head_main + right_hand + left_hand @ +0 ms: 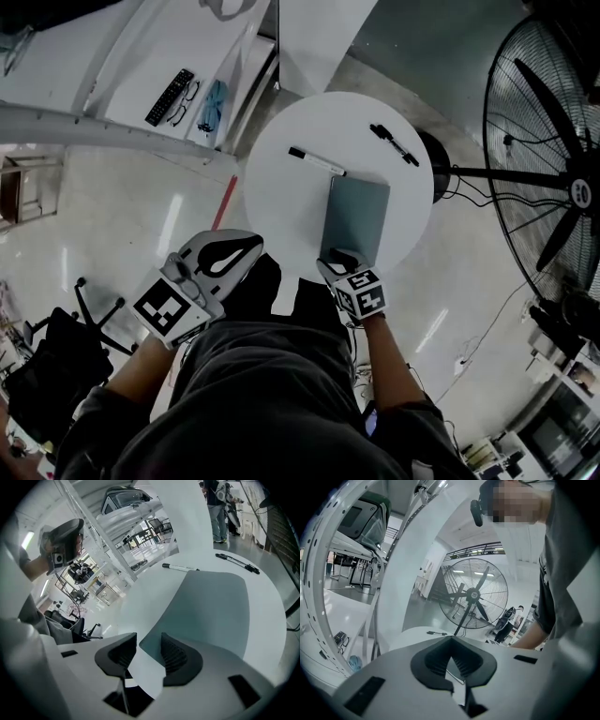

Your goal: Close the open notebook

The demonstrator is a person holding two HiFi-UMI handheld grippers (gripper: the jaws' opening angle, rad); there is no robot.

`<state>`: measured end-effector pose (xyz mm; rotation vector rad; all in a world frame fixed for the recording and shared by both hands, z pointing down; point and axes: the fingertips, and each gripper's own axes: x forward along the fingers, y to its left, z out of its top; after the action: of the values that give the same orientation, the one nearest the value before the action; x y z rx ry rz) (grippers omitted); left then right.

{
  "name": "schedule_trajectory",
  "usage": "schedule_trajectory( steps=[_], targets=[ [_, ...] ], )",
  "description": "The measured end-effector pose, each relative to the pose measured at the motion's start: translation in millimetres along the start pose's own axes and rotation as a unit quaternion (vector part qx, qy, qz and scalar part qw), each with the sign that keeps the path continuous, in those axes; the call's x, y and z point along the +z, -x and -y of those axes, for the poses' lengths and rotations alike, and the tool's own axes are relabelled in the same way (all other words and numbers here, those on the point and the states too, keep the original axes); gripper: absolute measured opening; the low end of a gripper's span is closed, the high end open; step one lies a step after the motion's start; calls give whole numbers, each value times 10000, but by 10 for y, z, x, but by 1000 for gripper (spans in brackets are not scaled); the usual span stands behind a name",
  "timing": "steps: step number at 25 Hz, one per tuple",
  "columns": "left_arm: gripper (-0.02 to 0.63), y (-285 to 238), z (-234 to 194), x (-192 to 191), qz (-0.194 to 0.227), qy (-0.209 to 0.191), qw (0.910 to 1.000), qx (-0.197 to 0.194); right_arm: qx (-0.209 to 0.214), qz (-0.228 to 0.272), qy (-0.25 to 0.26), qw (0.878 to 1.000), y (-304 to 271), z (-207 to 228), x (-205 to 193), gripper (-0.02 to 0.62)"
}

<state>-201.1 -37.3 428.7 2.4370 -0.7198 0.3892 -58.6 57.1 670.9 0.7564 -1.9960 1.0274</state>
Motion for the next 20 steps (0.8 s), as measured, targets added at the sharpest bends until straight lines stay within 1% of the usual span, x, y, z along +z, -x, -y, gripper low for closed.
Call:
schedule_trajectory(
  steps=[4, 8, 14, 16, 20],
  targets=[
    [14, -55, 46, 72, 53, -72, 9999, -49, 160, 233, 17, 9996, 100, -47, 131, 178],
    [14, -140, 160, 209, 131, -176, 9997, -113, 119, 657, 4, 9978, 355, -15, 360, 178],
    [15, -269, 345, 453, 277, -387, 9986, -224, -65, 1521, -125, 9883, 903, 112, 811, 101],
    [14, -319, 401, 539, 319, -459, 9981, -258, -105, 1810, -153, 9833, 1096, 145, 967, 78],
    [14, -425, 523, 691, 386, -585, 9970, -318, -34, 2371, -333, 9709, 1470, 196, 1240, 55]
  ],
)
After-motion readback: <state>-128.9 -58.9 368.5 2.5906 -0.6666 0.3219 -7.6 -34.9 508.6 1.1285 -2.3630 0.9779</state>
